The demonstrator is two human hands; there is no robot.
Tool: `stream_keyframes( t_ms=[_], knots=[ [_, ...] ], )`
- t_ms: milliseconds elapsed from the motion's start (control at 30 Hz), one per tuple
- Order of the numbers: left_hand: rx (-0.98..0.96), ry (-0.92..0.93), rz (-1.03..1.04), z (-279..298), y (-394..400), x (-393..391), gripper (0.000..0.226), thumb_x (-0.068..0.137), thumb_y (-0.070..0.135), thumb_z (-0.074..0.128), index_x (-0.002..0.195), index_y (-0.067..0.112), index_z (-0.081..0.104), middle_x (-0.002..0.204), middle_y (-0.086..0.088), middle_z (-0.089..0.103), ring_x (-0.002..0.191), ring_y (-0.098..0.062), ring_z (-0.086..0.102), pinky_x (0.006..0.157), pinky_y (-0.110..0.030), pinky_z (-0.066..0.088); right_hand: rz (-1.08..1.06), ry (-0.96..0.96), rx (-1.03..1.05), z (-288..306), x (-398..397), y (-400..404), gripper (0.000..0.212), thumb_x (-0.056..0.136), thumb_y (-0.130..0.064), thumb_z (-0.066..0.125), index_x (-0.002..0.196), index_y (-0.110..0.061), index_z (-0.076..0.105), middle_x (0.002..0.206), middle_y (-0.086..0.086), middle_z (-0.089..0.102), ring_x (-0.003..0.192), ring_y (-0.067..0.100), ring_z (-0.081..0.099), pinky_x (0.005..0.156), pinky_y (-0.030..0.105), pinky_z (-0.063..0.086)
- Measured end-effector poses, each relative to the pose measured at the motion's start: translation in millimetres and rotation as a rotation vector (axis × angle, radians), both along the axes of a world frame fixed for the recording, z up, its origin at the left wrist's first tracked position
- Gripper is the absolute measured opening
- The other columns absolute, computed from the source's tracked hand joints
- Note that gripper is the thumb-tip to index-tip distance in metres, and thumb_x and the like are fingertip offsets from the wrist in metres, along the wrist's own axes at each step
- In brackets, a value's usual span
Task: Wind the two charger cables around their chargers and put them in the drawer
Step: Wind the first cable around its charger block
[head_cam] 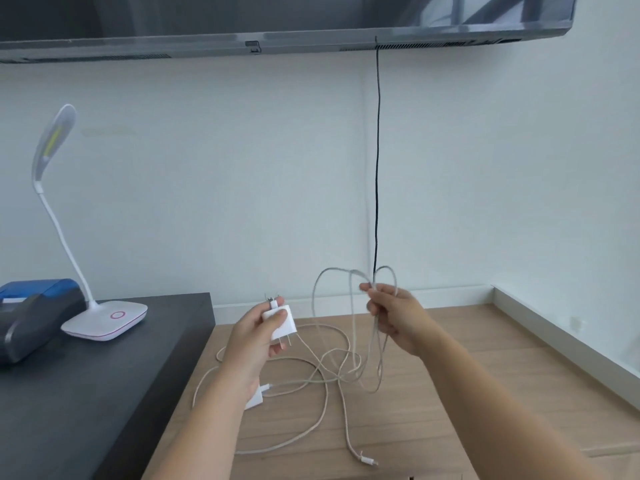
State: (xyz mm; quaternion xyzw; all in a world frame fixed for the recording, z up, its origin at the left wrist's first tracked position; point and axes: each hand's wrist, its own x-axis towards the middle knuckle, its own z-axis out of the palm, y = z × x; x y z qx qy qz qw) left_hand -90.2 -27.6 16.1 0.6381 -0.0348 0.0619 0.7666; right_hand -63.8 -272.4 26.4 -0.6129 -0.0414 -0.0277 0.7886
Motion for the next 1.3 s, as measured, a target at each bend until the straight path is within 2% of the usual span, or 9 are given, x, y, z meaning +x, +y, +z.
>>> stream_keyframes(
  t_ms=[200, 333, 467, 600, 733, 900, 1000, 1167, 1300],
  knots=[
    [0.025, 0.109, -0.017, -21, 26, -38, 0.033, 0.079, 0.026, 0.060, 0.111, 0.026, 0.071, 0.103, -0.007, 0.064, 0.080, -0.018, 0.055, 0.059, -0.026, 0.041, -0.168, 0.193, -0.006, -41, 11, -72, 0.014, 0.099, -0.013, 0.044, 0.106, -0.008, 0.056, 0.062, 0.006, 0.044, 0.031, 0.003, 0.024, 0.030, 0.014, 0.017],
    [0.008, 0.160, -0.061, -46, 28, -59, 0.052, 0.069, 0.028, 0.052, 0.118, 0.037, 0.066, 0.102, -0.007, 0.064, 0.082, -0.020, 0.055, 0.058, -0.030, 0.034, -0.421, 0.424, -0.183, -86, 13, -102, 0.017, 0.095, -0.011, 0.054, 0.080, -0.001, 0.055, 0.069, 0.014, 0.053, 0.032, 0.007, 0.039, 0.033, 0.016, 0.033],
    [-0.097, 0.217, -0.043, -68, 24, -70, 0.052, 0.068, 0.024, 0.058, 0.119, 0.033, 0.063, 0.116, -0.013, 0.066, 0.086, -0.020, 0.061, 0.059, -0.028, 0.041, -0.610, 0.482, -0.477, -104, 9, -112, 0.035, 0.083, -0.025, 0.071, 0.091, 0.005, 0.057, 0.068, 0.014, 0.053, 0.057, 0.025, 0.052, 0.057, 0.035, 0.045],
    [-0.149, 0.226, -0.054, -83, 20, -84, 0.044, 0.068, 0.021, 0.069, 0.109, 0.008, 0.062, 0.115, -0.021, 0.068, 0.077, -0.015, 0.060, 0.059, -0.025, 0.044, -0.717, 0.498, -0.794, -102, -5, -103, 0.108, 0.071, -0.053, 0.075, 0.148, -0.006, 0.016, 0.136, 0.018, 0.047, 0.125, 0.036, 0.045, 0.103, 0.044, 0.039],
    [-0.131, 0.178, -0.098, -87, 21, -97, 0.044, 0.069, 0.022, 0.073, 0.110, 0.009, 0.065, 0.098, -0.007, 0.067, 0.072, -0.009, 0.061, 0.057, -0.021, 0.047, -0.895, 0.226, -0.872, -77, -36, -56, 0.082, 0.084, -0.037, 0.064, 0.150, -0.024, 0.016, 0.155, 0.006, 0.023, 0.139, 0.034, 0.021, 0.111, 0.051, 0.021],
    [-0.088, 0.135, -0.144, -82, 27, -107, 0.059, 0.058, 0.036, 0.081, 0.112, 0.015, 0.070, 0.106, -0.003, 0.070, 0.079, -0.010, 0.063, 0.060, -0.020, 0.049, -0.179, -0.540, -1.005, -62, -62, 39, 0.055, 0.085, -0.023, 0.064, 0.135, -0.037, 0.045, 0.145, -0.005, 0.039, 0.141, 0.017, 0.027, 0.107, 0.029, 0.018],
    [-0.028, 0.101, -0.147, -71, 34, -115, 0.060, 0.057, 0.042, 0.083, 0.112, 0.020, 0.073, 0.114, -0.001, 0.071, 0.085, -0.013, 0.065, 0.063, -0.024, 0.052, 0.002, -0.717, -1.127, -57, -57, 79, 0.052, 0.089, -0.033, 0.058, 0.133, -0.055, 0.039, 0.154, -0.010, 0.029, 0.143, 0.021, 0.020, 0.113, 0.039, 0.018],
    [-0.068, 0.078, -0.155, -62, 54, -126, 0.079, 0.047, 0.057, 0.089, 0.114, 0.018, 0.072, 0.105, 0.000, 0.072, 0.084, -0.010, 0.065, 0.066, -0.023, 0.050, 0.127, -0.587, -0.909, -44, -56, 100, 0.011, 0.088, -0.036, 0.065, 0.097, -0.037, 0.071, 0.147, -0.015, 0.039, 0.133, 0.019, 0.027, 0.109, 0.025, 0.019],
    [-0.309, 0.082, -0.148, -60, 58, -124, 0.073, 0.041, 0.046, 0.095, 0.103, 0.013, 0.075, 0.097, -0.001, 0.072, 0.077, -0.008, 0.066, 0.059, -0.017, 0.053, 0.325, -0.417, -0.532, -50, -59, 111, 0.014, 0.089, -0.018, 0.064, 0.090, -0.008, 0.073, 0.090, -0.009, 0.072, 0.095, 0.006, 0.064, 0.088, 0.022, 0.046]
  ],
)
